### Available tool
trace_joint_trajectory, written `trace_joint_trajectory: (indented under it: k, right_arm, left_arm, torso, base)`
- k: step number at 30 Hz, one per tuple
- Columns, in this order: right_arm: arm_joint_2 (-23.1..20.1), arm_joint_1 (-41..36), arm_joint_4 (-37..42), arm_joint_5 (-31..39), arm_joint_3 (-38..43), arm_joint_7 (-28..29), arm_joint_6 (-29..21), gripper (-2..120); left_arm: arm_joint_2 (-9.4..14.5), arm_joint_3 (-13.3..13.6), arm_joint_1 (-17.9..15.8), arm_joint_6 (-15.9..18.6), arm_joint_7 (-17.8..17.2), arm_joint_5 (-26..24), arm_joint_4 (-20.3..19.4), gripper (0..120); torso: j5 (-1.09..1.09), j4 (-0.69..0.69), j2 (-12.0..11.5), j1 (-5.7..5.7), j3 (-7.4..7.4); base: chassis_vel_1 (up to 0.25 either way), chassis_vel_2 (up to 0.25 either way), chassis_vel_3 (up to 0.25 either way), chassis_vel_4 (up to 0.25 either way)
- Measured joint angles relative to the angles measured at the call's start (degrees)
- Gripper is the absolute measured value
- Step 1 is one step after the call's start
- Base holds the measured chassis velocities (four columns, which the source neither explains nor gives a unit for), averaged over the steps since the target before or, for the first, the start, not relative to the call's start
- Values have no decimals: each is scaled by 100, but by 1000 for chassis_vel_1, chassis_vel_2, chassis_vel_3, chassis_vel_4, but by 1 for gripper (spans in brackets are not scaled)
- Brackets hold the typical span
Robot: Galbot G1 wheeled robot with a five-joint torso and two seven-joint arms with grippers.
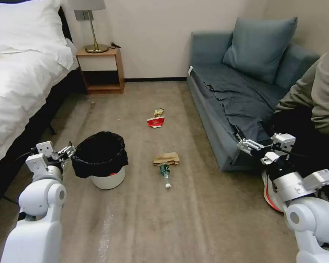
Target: Pick up the trash bin, then pick up the garbage on the floor and place it into the trash bin.
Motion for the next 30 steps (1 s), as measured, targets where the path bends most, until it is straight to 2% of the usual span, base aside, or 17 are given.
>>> trace_joint_trajectory:
  k: [3, 5, 6, 8, 9, 11, 12, 16, 25, 27, 29, 30]
  right_arm:
    - [99, 110, -400, -155, -548, 505, -49, 100]
    - [123, 61, -369, -261, -612, 552, -25, 100]
    - [126, -1, -292, -325, -619, 565, 9, 100]
    - [126, -52, -237, -360, -611, 581, 37, 100]
    - [124, -99, -195, -376, -585, 592, 58, 100]
    - [124, -132, -163, -388, -568, 592, 77, 100]
    - [130, -198, -122, -421, -559, 581, 106, 100]
    - [188, -342, -34, -540, -559, 504, 193, 100]
    - [248, -495, 60, -668, -562, 364, 303, 100]
    - [261, -514, 61, -683, -563, 346, 323, 100]
    - [307, -572, 31, -791, -596, 275, 415, 100]
    - [307, -572, 31, -791, -596, 275, 415, 100]
  left_arm:
    - [-154, 49, -134, 5, -184, -231, 263, 99]
    - [-210, 50, -177, -1, -260, -270, 389, 99]
    - [-249, 49, -227, -17, -324, -315, 518, 99]
    - [-271, 49, -293, -37, -439, -431, 662, 99]
    - [-277, 53, -408, -71, -596, -635, 834, 100]
    - [-279, 62, -502, -91, -680, -760, 961, 100]
    - [-283, 84, -656, -155, -776, -888, 1158, 100]
    - [-347, 164, -947, -279, -856, -1078, 1445, 100]
    - [-525, 204, -1238, -352, -1098, -1226, 1937, 100]
    - [-525, 189, -1275, -372, -1103, -1228, 2028, 100]
    - [-500, 175, -1452, -384, -1100, -1356, 2337, 100]
    - [-500, 175, -1452, -384, -1100, -1356, 2337, 100]
  torso:
    - [-1, 3, 0, 0, 1]
    - [1, 5, -1, 0, 1]
    - [-7, 2, 0, 0, 0]
    - [-7, 1, -1, 0, 0]
    - [-3, 1, 0, 0, 0]
    - [-3, 1, 0, 0, 0]
    - [-5, 1, 0, 0, 1]
    - [-3, 1, -1, 0, 0]
    - [-4, 1, 0, 0, 0]
    - [-4, 1, 0, 0, 0]
    - [-4, 2, 0, 0, 0]
    - [-4, 2, 0, 0, 0]
  base:
    - [0, 0, 0, 0]
    - [0, 0, 0, 0]
    - [0, 0, 0, 0]
    - [0, 0, 0, 0]
    - [0, 0, 0, 0]
    - [0, 0, 0, 0]
    - [0, 0, 0, 0]
    - [0, 0, 0, 0]
    - [0, 0, 0, 0]
    - [0, 0, 0, 0]
    - [0, 0, 0, 0]
    - [0, 0, 0, 0]
